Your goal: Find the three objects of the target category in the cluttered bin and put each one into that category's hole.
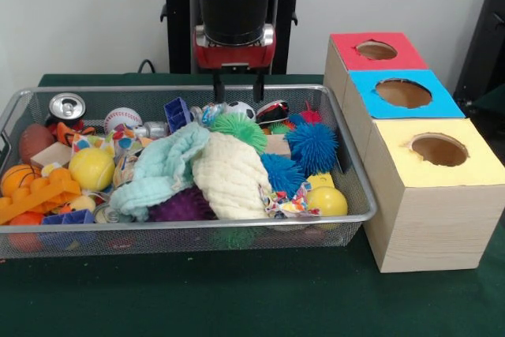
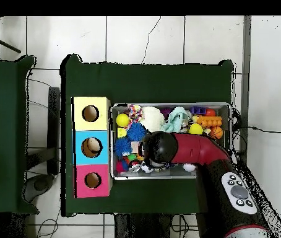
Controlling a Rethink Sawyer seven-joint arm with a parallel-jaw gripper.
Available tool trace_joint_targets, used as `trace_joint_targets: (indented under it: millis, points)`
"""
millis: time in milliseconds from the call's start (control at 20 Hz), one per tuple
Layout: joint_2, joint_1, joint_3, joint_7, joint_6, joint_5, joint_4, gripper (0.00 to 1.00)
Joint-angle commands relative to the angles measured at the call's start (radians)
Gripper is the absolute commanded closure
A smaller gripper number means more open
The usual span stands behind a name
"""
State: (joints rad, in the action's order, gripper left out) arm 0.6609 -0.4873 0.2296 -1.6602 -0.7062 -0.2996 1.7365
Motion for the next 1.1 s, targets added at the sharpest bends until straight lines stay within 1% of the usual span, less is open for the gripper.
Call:
trace_joint_targets:
  millis: [50,400,700,900,1100]
  points:
    - [-0.076,-0.045,0.086,0.141,-0.013,-0.072,-0.121,0.0]
    - [-0.12,-0.057,0.11,0.182,-0.077,-0.092,-0.203,0.0]
    - [-0.15,-0.069,0.131,0.228,-0.096,-0.122,-0.222,0.0]
    - [-0.13,-0.076,0.132,0.2,-0.08,-0.135,-0.178,0.0]
    - [-0.074,-0.085,0.122,0.15,-0.051,-0.136,-0.095,0.0]
